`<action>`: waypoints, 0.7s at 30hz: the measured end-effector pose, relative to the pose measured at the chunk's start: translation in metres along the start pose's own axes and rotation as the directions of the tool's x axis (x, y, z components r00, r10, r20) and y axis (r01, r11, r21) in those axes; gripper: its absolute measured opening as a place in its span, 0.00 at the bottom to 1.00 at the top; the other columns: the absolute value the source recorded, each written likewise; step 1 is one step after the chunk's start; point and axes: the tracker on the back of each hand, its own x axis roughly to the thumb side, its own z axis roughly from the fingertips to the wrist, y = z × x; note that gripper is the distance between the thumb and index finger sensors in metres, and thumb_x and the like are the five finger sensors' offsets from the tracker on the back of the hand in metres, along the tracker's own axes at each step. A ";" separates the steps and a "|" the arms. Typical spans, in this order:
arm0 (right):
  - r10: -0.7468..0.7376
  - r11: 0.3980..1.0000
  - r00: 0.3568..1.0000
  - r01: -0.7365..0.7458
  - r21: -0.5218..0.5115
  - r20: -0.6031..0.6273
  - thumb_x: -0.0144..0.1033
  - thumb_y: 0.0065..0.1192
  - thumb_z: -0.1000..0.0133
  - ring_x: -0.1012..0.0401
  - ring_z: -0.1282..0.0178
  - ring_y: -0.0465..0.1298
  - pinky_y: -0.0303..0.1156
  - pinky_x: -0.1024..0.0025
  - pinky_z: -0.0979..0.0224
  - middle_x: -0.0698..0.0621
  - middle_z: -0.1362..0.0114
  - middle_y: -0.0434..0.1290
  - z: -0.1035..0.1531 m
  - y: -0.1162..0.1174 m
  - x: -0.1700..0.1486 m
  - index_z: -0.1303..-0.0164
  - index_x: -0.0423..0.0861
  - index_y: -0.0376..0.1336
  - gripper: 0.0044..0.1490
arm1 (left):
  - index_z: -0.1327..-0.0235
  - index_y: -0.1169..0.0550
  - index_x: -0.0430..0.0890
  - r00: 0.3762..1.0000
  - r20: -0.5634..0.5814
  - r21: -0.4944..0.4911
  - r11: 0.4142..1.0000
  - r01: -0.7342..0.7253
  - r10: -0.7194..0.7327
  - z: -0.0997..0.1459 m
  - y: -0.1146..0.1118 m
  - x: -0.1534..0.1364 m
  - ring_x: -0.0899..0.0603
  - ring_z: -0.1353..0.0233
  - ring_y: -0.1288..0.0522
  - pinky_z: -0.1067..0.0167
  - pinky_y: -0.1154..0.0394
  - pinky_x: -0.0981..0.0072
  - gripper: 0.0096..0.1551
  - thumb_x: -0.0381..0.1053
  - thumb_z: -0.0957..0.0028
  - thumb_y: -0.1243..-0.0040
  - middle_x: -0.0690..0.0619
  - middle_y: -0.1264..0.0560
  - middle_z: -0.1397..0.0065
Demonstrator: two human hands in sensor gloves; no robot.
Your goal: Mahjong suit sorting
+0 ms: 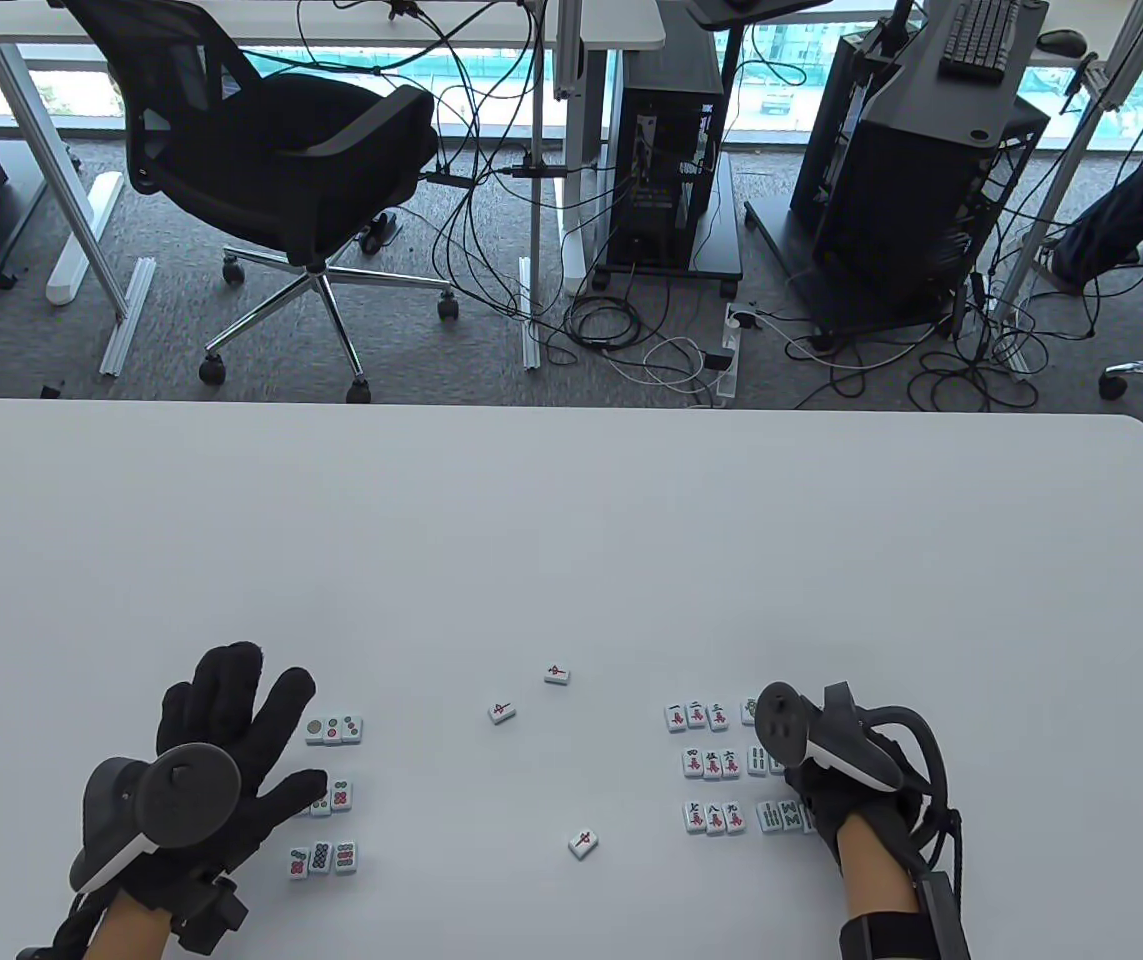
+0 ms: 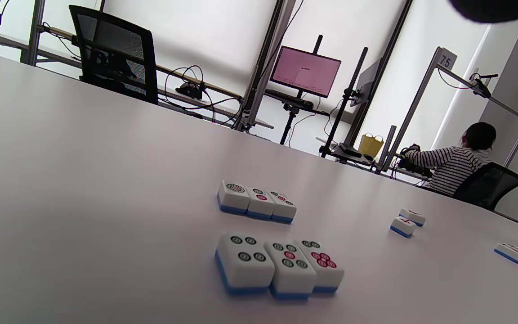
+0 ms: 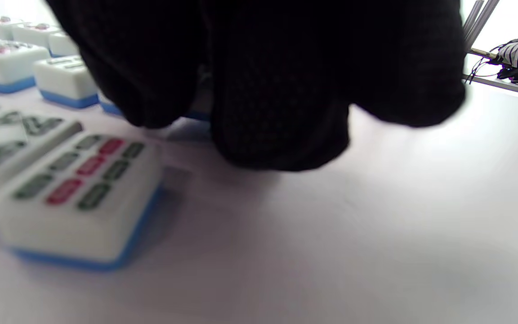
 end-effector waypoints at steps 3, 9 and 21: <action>-0.002 1.000 1.000 0.002 0.010 0.001 0.39 0.72 0.57 0.60 0.68 0.82 0.82 0.66 0.61 0.45 0.53 0.81 -0.001 0.000 0.001 0.38 0.37 0.67 0.37 | 0.23 0.52 0.67 1.000 -0.001 0.000 1.000 -0.004 0.004 0.000 0.000 0.000 0.47 0.14 0.73 0.21 0.68 0.40 0.51 0.78 0.59 0.51 0.64 0.74 0.19; 0.041 0.999 0.999 -0.041 0.031 -0.005 0.39 0.71 0.56 0.60 0.67 0.82 0.82 0.66 0.61 0.44 0.53 0.80 -0.002 0.002 0.006 0.37 0.36 0.65 0.38 | 0.23 0.52 0.67 1.000 0.001 -0.004 1.000 0.001 -0.001 -0.001 0.000 0.000 0.47 0.14 0.73 0.21 0.68 0.40 0.51 0.78 0.59 0.51 0.64 0.74 0.19; -0.021 0.999 0.998 0.019 -0.034 -0.067 0.37 0.68 0.53 0.57 0.61 0.82 0.82 0.62 0.55 0.46 0.46 0.80 0.023 -0.027 -0.013 0.31 0.41 0.62 0.38 | 0.23 0.52 0.67 1.000 0.008 0.004 1.000 -0.004 0.004 0.000 0.000 0.000 0.47 0.14 0.73 0.21 0.68 0.40 0.51 0.78 0.59 0.51 0.64 0.74 0.19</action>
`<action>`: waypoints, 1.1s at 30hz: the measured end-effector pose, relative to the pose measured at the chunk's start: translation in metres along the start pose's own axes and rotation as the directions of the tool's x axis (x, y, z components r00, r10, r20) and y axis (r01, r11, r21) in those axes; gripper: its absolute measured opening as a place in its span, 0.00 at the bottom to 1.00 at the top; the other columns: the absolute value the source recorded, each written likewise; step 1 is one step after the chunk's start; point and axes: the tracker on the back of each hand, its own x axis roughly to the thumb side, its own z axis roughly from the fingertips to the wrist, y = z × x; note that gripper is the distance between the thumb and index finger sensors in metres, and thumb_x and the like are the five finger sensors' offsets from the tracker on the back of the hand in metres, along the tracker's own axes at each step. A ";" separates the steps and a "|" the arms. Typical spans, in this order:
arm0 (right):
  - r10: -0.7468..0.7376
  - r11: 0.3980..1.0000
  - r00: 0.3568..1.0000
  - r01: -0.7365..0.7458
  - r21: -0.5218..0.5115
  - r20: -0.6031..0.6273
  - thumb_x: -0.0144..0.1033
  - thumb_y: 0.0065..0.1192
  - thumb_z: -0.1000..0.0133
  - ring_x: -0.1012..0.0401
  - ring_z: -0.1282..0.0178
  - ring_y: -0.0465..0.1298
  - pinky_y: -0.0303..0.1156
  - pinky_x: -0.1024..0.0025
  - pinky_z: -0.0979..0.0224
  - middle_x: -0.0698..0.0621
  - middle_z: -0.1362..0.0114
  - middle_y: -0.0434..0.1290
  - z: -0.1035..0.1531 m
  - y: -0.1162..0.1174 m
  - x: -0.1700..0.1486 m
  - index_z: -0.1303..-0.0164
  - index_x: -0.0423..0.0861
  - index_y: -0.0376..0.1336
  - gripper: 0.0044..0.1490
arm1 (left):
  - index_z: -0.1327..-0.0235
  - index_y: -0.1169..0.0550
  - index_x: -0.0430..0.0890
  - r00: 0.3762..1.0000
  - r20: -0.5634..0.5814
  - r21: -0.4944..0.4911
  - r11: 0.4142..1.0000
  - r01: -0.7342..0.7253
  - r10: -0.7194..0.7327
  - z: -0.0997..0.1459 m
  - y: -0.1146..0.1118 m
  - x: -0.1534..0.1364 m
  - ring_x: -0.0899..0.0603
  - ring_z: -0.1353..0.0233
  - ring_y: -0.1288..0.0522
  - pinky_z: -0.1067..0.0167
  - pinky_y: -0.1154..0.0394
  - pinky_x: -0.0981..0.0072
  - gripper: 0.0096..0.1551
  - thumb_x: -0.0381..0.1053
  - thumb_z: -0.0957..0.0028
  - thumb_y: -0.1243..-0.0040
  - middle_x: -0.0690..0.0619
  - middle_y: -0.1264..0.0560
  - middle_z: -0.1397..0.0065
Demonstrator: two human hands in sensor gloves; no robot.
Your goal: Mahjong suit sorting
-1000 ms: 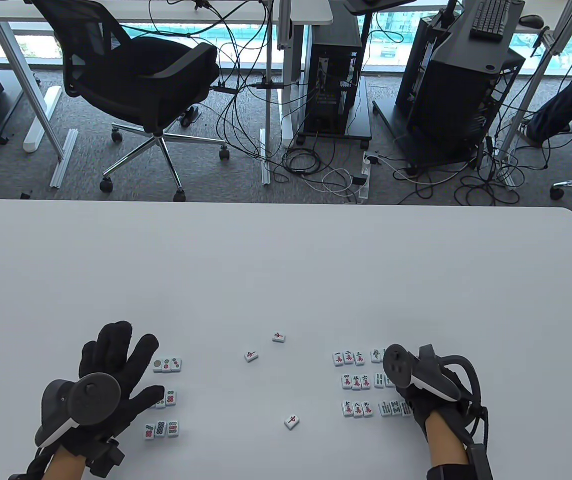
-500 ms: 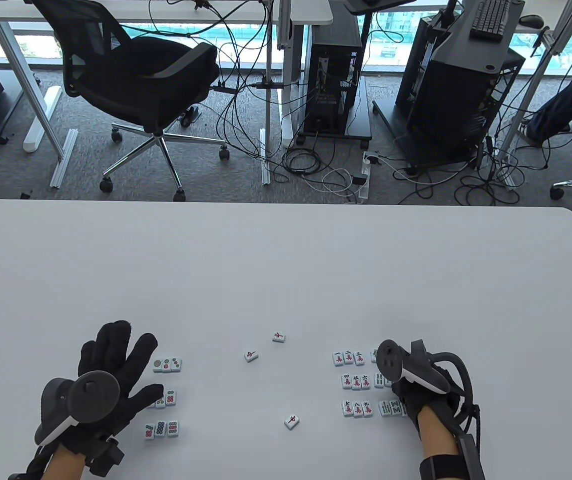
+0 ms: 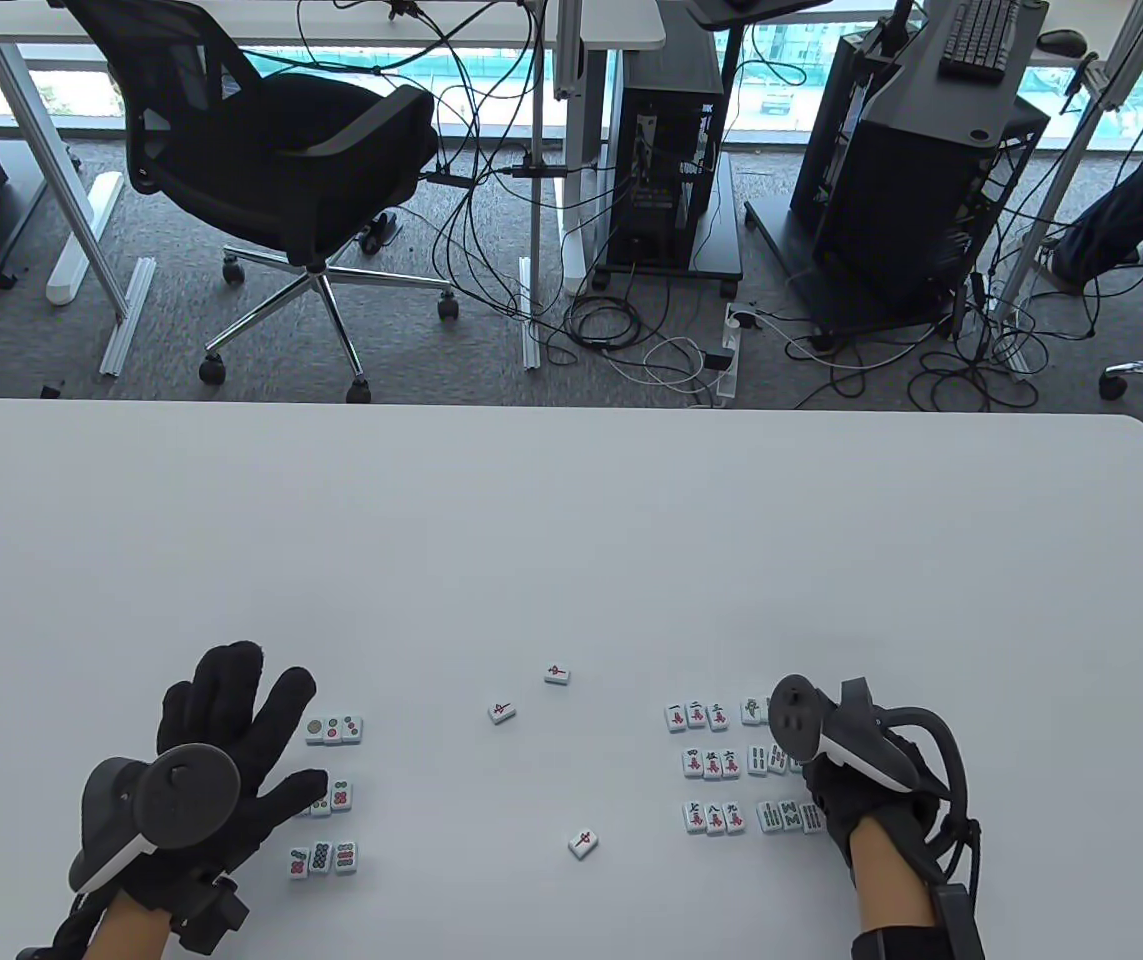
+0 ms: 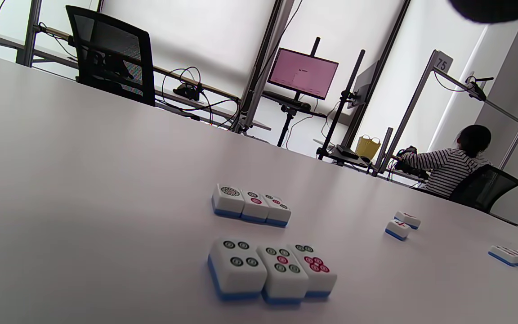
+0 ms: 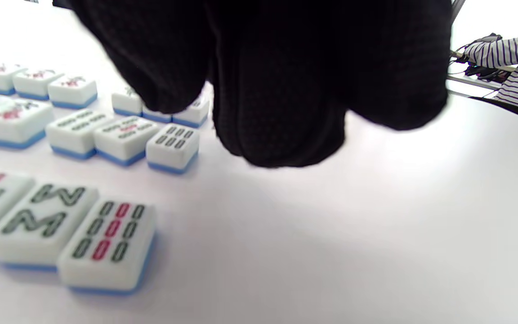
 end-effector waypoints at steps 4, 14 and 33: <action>-0.071 0.988 0.997 0.071 -0.135 0.005 0.41 0.66 0.52 0.56 0.59 0.82 0.81 0.61 0.53 0.45 0.44 0.79 0.021 -0.023 -0.007 0.30 0.41 0.61 0.39 | 0.23 0.52 0.67 1.000 0.000 0.000 1.000 0.000 0.000 0.000 0.000 0.000 0.47 0.14 0.73 0.21 0.68 0.40 0.51 0.78 0.59 0.51 0.64 0.74 0.19; -0.264 0.814 0.952 0.308 -0.492 0.157 0.63 0.53 0.50 0.43 0.22 0.61 0.60 0.38 0.24 0.39 0.16 0.52 0.074 -0.044 -0.009 0.18 0.52 0.44 0.53 | 0.23 0.52 0.67 1.000 0.011 -0.002 1.000 0.019 -0.019 0.000 -0.003 0.001 0.47 0.14 0.73 0.21 0.68 0.40 0.51 0.78 0.59 0.51 0.64 0.74 0.19; -0.307 0.805 0.927 0.374 -0.460 0.217 0.70 0.45 0.50 0.39 0.20 0.24 0.28 0.27 0.27 0.44 0.16 0.24 0.080 0.000 -0.004 0.21 0.62 0.27 0.56 | 0.23 0.48 0.67 0.961 0.123 0.094 0.967 0.236 -0.246 -0.020 -0.015 0.057 0.45 0.11 0.60 0.19 0.57 0.38 0.55 0.78 0.64 0.43 0.62 0.64 0.14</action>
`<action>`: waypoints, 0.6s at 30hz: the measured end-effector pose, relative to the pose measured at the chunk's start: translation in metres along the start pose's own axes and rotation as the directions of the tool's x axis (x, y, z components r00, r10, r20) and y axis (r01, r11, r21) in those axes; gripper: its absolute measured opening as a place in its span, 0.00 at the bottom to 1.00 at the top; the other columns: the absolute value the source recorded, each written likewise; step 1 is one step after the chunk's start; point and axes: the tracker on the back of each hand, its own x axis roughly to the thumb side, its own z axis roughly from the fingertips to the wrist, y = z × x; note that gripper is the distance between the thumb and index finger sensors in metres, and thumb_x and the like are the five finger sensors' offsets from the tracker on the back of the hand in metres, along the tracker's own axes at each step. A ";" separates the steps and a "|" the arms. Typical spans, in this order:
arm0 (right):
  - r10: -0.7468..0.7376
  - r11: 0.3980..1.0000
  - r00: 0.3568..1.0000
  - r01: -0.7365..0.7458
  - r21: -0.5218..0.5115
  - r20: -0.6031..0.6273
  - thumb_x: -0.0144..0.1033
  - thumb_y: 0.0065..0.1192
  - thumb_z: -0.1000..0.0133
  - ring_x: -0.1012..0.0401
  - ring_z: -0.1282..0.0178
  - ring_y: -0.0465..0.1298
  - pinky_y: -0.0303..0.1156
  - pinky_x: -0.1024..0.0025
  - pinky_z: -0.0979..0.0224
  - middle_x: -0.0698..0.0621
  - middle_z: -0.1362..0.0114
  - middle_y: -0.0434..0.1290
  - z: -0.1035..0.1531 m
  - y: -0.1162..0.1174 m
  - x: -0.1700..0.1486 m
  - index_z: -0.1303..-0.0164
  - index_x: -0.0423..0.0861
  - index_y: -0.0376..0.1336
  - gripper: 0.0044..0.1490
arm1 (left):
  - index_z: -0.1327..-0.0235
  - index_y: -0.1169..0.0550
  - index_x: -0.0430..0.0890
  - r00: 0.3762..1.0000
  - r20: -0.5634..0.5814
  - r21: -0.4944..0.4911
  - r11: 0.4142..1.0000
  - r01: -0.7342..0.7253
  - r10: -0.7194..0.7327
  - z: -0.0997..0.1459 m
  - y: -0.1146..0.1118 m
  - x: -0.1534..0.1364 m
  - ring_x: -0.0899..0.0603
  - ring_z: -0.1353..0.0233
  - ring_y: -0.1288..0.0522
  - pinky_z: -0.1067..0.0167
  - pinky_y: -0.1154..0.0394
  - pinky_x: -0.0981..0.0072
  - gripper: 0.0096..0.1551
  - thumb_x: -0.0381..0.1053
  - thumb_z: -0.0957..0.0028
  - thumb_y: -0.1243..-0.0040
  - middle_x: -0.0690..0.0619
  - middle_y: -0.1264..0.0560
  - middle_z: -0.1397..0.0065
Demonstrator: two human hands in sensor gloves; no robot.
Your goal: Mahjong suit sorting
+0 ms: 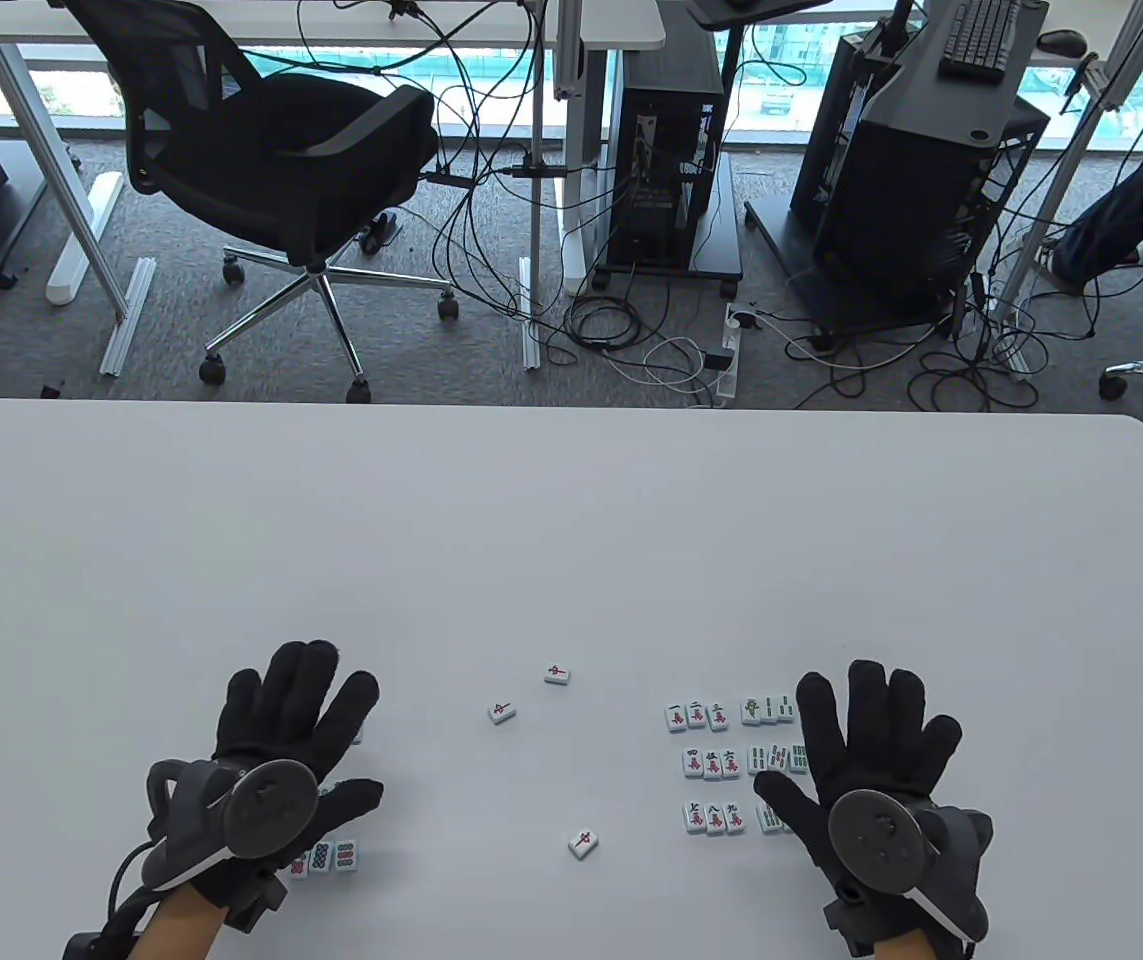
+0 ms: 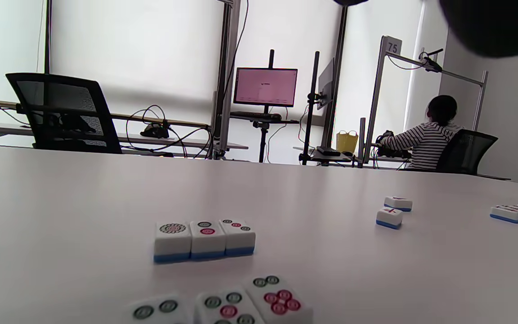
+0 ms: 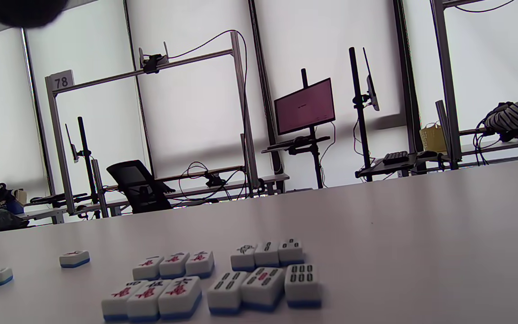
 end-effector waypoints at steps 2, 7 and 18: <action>-0.007 1.000 1.000 0.007 -0.002 0.005 0.70 0.45 0.50 0.39 0.20 0.24 0.28 0.27 0.27 0.44 0.16 0.24 0.001 -0.001 0.001 0.21 0.62 0.27 0.56 | 0.23 0.48 0.66 0.998 0.038 0.004 0.999 0.045 -0.045 -0.014 0.002 0.015 0.44 0.11 0.54 0.19 0.51 0.38 0.56 0.78 0.65 0.42 0.60 0.59 0.13; -0.030 0.999 1.000 0.030 -0.017 0.006 0.70 0.45 0.50 0.39 0.20 0.25 0.28 0.27 0.27 0.43 0.16 0.25 0.003 -0.005 0.001 0.21 0.61 0.27 0.56 | 0.24 0.44 0.65 0.963 0.259 -0.046 0.995 0.084 -0.069 -0.046 0.000 0.080 0.48 0.22 0.30 0.27 0.33 0.46 0.54 0.75 0.66 0.37 0.60 0.40 0.17; -0.081 0.997 0.997 0.081 -0.012 -0.004 0.69 0.46 0.49 0.39 0.19 0.27 0.30 0.26 0.26 0.43 0.15 0.27 0.003 -0.006 -0.003 0.21 0.60 0.27 0.56 | 0.36 0.27 0.58 0.710 0.646 -0.157 0.863 0.481 -0.278 -0.065 -0.059 0.202 0.55 0.62 0.15 0.55 0.19 0.59 0.45 0.68 0.71 0.31 0.64 0.15 0.52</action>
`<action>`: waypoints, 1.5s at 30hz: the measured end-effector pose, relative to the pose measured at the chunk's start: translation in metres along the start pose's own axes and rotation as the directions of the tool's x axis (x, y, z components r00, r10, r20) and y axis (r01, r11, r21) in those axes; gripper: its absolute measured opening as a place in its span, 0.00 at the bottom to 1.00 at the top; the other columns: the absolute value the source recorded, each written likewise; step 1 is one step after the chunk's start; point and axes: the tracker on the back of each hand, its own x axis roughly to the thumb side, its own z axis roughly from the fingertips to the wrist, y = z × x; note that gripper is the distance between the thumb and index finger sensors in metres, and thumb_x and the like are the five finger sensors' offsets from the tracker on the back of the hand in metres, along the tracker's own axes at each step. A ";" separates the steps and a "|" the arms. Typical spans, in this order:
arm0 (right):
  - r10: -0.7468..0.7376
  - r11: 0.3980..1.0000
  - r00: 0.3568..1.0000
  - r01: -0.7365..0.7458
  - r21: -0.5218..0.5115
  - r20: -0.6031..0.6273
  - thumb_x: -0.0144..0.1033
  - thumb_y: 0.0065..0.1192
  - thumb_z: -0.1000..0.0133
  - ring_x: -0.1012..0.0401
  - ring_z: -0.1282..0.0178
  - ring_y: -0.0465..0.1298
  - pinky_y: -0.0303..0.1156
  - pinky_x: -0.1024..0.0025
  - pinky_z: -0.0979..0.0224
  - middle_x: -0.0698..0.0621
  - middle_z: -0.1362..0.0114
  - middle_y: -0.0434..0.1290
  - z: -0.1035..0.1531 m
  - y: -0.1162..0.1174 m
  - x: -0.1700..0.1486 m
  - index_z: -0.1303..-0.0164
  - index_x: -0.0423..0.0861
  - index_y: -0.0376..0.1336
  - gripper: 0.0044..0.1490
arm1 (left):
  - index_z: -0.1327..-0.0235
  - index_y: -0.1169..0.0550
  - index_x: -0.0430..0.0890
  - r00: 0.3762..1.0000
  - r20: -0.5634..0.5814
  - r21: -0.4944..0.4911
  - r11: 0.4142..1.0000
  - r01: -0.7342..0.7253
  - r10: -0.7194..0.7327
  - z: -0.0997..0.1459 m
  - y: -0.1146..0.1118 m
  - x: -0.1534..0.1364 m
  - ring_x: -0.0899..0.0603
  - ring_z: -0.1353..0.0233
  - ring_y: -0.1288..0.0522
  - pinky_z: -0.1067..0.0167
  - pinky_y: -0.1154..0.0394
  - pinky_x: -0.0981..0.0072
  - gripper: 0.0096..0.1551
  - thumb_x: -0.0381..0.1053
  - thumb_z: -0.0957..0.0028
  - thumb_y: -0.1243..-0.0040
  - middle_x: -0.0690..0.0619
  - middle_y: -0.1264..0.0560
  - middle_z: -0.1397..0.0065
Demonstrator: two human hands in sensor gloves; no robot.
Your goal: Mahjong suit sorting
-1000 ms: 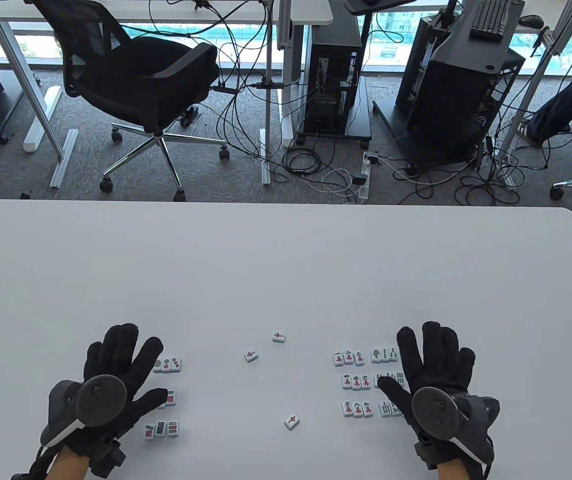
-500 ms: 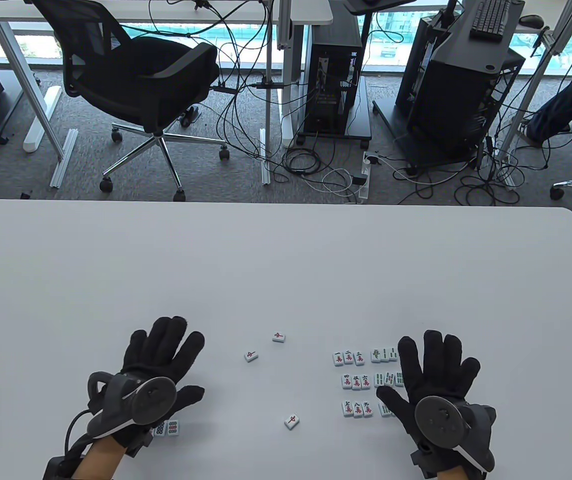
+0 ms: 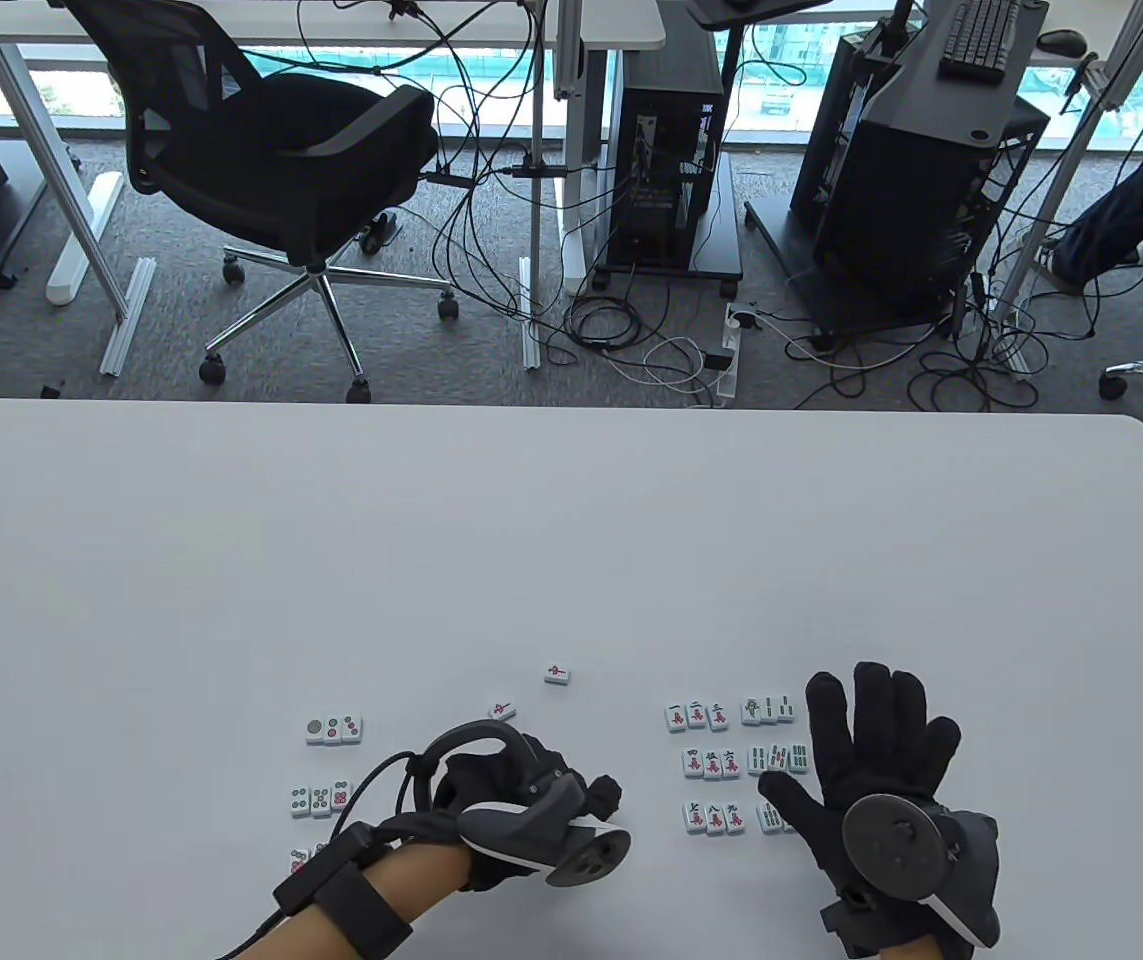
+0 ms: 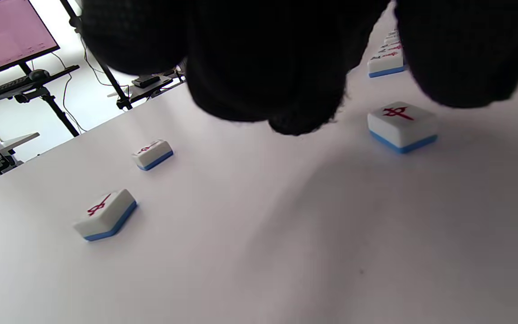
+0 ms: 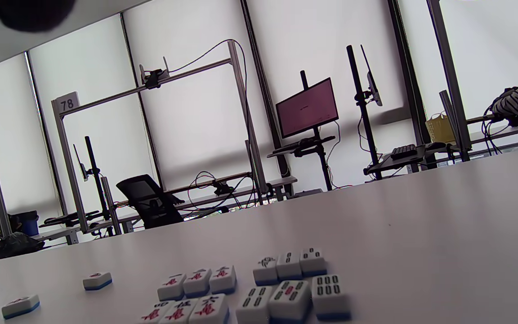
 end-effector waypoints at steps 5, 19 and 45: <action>-0.009 1.000 1.000 0.009 0.004 -0.007 0.69 0.46 0.49 0.39 0.19 0.27 0.30 0.26 0.26 0.42 0.15 0.27 -0.001 0.000 -0.002 0.21 0.60 0.27 0.56 | 0.38 0.24 0.56 1.000 0.021 -0.065 0.998 0.013 -0.011 -0.010 -0.011 0.009 0.55 0.66 0.15 0.58 0.18 0.59 0.42 0.68 0.70 0.31 0.64 0.14 0.56; -0.007 1.000 1.000 0.007 0.023 -0.017 0.68 0.47 0.49 0.39 0.19 0.28 0.31 0.26 0.26 0.42 0.15 0.28 0.000 0.002 -0.002 0.21 0.59 0.28 0.56 | 0.46 0.21 0.49 1.000 -0.019 0.029 1.000 0.004 -0.003 0.020 -0.013 -0.008 0.55 0.67 0.15 0.58 0.18 0.59 0.36 0.64 0.67 0.31 0.65 0.14 0.58; -0.003 0.998 1.000 0.004 0.066 -0.009 0.68 0.47 0.49 0.39 0.19 0.29 0.31 0.26 0.26 0.42 0.15 0.29 -0.001 0.007 0.002 0.20 0.59 0.29 0.56 | 0.44 0.22 0.51 0.669 -0.727 -0.155 0.913 -0.378 0.153 0.225 -0.135 -0.150 0.54 0.65 0.15 0.55 0.19 0.58 0.36 0.62 0.67 0.30 0.65 0.15 0.56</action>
